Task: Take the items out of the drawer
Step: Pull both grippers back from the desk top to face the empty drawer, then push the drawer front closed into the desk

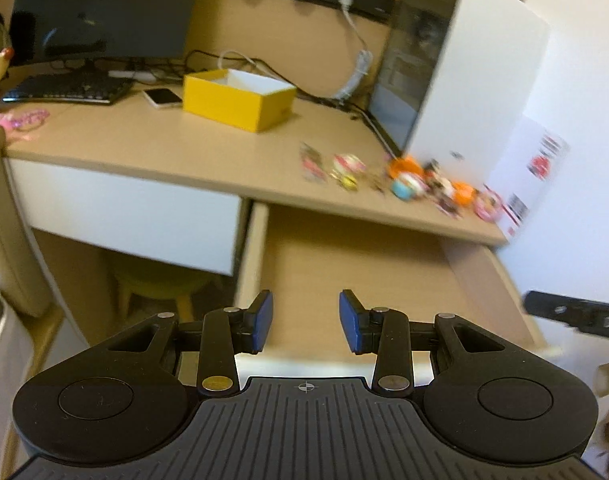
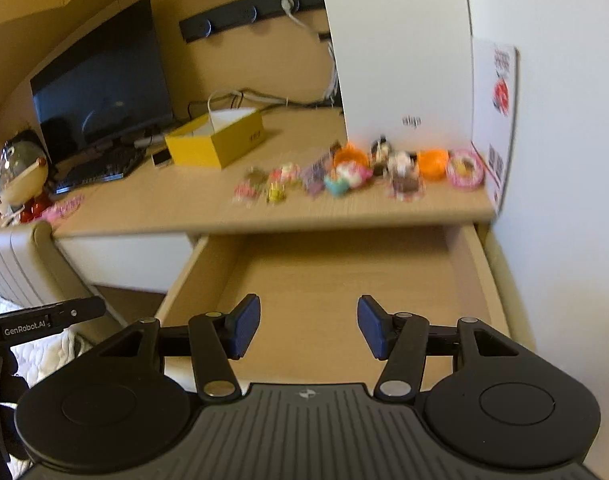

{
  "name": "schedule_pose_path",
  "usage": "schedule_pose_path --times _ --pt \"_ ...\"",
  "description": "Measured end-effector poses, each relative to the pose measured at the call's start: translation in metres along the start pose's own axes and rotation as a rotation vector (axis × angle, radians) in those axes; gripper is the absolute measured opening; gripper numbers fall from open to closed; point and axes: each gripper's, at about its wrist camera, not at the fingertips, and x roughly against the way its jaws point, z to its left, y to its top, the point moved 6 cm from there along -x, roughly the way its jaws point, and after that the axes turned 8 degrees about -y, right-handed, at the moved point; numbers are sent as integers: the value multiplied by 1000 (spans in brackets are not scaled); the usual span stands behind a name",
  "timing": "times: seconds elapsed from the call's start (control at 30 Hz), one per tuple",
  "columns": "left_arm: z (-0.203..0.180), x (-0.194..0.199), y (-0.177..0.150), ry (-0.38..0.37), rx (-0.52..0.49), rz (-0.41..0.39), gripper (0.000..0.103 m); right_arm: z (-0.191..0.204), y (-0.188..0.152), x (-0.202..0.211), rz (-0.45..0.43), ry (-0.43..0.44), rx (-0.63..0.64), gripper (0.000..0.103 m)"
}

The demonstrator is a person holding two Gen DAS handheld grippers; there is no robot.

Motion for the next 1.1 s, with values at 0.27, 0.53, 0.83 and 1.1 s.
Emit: schedule_pose_path --times 0.27,0.53,0.83,1.1 --pt "-51 -14 -80 5 -65 22 40 -9 -84 9 -24 -73 -4 58" --pt "-59 -59 -123 53 -141 -65 40 -19 -135 -22 -136 -194 97 58" --pt "-49 -77 -136 48 -94 -113 40 -31 -154 -55 -83 -179 35 58" --pt "-45 -85 -130 57 -110 -125 41 -34 -143 -62 -130 -186 20 58"
